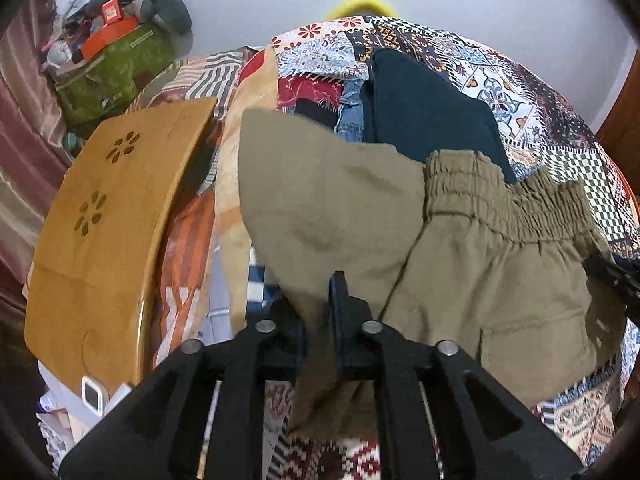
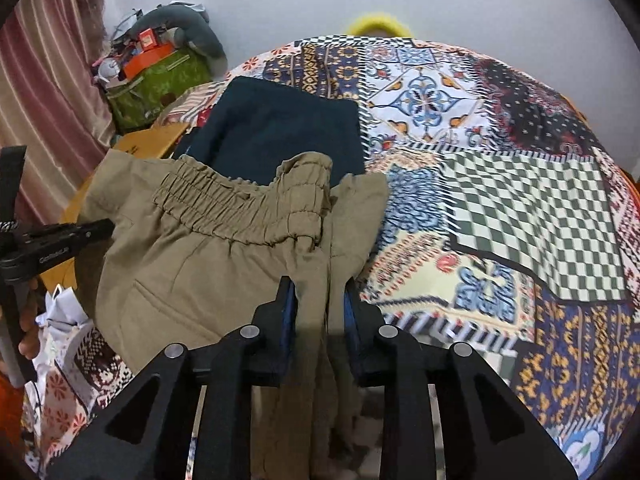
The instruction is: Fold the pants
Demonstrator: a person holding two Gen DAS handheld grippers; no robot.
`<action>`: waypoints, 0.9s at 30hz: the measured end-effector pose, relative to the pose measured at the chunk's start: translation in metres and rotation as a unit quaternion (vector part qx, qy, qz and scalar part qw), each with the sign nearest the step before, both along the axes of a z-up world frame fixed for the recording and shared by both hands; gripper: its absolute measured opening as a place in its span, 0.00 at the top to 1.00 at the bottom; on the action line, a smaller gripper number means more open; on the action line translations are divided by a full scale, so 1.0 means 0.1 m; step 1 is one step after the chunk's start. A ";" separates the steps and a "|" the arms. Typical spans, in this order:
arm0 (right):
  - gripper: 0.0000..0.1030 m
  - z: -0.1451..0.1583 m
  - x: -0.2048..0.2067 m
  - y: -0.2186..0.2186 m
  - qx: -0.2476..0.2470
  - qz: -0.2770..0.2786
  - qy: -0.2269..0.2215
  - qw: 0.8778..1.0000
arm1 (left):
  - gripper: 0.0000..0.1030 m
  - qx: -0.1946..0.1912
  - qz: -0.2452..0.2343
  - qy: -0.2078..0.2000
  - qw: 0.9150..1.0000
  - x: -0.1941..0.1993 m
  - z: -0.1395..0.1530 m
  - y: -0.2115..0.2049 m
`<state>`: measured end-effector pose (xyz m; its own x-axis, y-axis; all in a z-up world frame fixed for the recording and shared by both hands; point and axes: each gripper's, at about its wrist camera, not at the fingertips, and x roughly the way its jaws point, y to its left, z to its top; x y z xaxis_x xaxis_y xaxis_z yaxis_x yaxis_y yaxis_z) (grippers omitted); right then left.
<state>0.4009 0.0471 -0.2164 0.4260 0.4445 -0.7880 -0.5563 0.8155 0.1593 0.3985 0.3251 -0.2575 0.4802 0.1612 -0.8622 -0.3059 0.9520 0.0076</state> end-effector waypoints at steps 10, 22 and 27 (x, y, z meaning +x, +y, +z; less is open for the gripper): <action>0.75 0.72 -0.58 -0.25 0.019 0.004 -0.072 0.997 | 0.60 0.008 -0.033 -0.056 0.998 -0.68 0.81 -0.41; 0.75 1.85 -1.85 -0.62 0.113 0.036 -0.212 0.970 | 0.59 0.072 -0.077 -0.227 0.968 -2.13 2.24 -1.20; 0.75 2.11 -2.41 -0.79 0.144 0.039 -0.259 0.954 | 0.57 0.084 -0.081 -0.289 0.950 -2.76 2.55 -1.49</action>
<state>0.1603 -0.0315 -0.0056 0.6819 0.6572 -0.3212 -0.6786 0.7322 0.0575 0.1226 0.1763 -0.0027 0.8961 0.1569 -0.4152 -0.1548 0.9872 0.0390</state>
